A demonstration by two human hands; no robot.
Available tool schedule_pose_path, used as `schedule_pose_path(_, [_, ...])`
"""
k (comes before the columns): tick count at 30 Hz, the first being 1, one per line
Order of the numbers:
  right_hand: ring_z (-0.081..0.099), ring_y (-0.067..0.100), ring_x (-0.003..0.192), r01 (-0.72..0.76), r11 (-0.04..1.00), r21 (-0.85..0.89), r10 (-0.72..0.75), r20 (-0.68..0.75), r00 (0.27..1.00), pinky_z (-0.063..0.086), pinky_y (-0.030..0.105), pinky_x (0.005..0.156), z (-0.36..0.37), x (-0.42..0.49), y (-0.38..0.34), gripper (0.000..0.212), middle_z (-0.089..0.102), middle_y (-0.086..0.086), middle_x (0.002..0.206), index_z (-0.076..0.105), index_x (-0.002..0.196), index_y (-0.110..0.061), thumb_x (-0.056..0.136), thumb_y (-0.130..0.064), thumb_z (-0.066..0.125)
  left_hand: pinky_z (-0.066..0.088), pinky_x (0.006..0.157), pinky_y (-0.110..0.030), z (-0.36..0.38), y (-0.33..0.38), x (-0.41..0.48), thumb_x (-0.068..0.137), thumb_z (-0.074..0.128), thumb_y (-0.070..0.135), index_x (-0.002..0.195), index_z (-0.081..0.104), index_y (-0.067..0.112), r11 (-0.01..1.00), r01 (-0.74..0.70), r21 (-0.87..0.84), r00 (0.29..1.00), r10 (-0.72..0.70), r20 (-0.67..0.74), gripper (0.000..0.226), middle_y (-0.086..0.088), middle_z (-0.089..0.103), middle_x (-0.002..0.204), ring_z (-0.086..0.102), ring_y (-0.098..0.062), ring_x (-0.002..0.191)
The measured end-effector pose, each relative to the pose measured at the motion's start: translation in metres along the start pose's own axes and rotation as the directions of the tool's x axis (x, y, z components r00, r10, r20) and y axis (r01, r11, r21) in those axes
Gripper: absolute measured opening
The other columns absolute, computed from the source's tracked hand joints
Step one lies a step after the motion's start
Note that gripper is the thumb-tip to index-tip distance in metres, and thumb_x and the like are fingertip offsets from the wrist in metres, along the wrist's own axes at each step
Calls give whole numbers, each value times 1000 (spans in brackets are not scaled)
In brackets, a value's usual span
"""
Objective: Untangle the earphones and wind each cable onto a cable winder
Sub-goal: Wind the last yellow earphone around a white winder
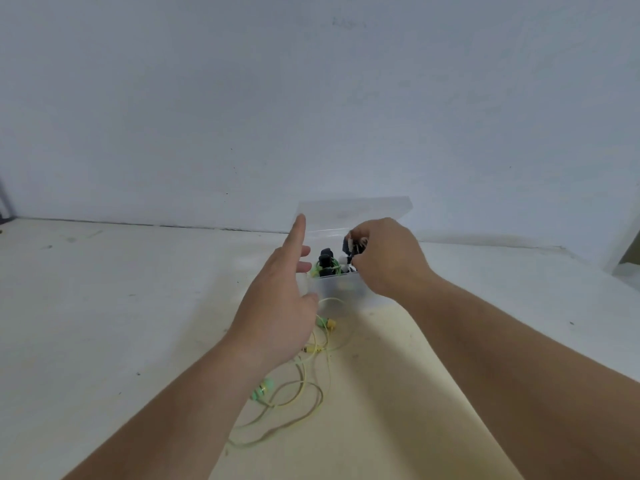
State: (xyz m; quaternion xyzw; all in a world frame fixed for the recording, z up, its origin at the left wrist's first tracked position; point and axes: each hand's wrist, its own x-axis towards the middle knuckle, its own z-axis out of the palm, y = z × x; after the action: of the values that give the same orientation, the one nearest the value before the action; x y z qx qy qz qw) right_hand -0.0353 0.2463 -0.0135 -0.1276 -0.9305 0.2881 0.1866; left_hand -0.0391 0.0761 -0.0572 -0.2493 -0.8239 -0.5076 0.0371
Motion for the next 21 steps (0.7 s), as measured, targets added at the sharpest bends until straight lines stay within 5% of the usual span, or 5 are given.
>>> schedule_pose_path(3, [66, 35, 94, 10, 997, -82, -7, 41, 999, 59, 46, 78, 3, -5, -2, 30, 72, 15, 100, 74, 93, -9, 77, 1, 50, 43, 61, 3, 0, -1, 0, 93, 54, -2, 152, 9, 54, 1000, -10, -8, 1000, 10, -10, 93, 21, 44, 136, 48, 2, 122])
schedule_pose_path(7, [66, 33, 88, 77, 992, -103, -77, 5, 997, 57, 43, 75, -5, -15, 3, 25, 72, 14, 95, 73, 93, -9, 84, -5, 50, 48, 74, -6, -2, 1, 2, 93, 49, -4, 150, 24, 48, 999, -39, -7, 996, 39, -77, 81, 20, 50, 132, 53, 3, 118])
schedule_pose_path(10, [54, 27, 66, 156, 967, -203, -151, 38, 988, 45, 35, 59, -5, -21, 10, 27, 59, 5, 69, 55, 62, -14, 88, -11, 47, 50, 94, -27, -2, 4, 1, 92, 48, -5, 146, 33, 42, 999, -46, -9, 992, 45, -120, 74, 17, 53, 128, 57, 3, 114])
schedule_pose_path(15, [45, 25, 102, 314, 830, -461, -254, 190, 949, 45, 41, 89, 4, -33, 7, 24, 48, 0, 116, 63, 78, -16, 96, -22, 47, 49, 100, -34, -4, 6, 1, 91, 49, -6, 148, 34, 41, 1000, -21, -23, 992, 18, -122, 75, 15, 56, 126, 58, 1, 114])
schedule_pose_path(21, [50, 23, 106, 255, 942, -218, -225, 151, 963, 43, 40, 94, -1, -32, 10, 22, 49, -5, 118, 67, 83, -18, 94, -23, 49, 50, 99, -36, -5, 9, 0, 89, 50, -9, 149, 33, 44, 999, 5, -47, 994, -10, -106, 82, 14, 58, 121, 57, 3, 115])
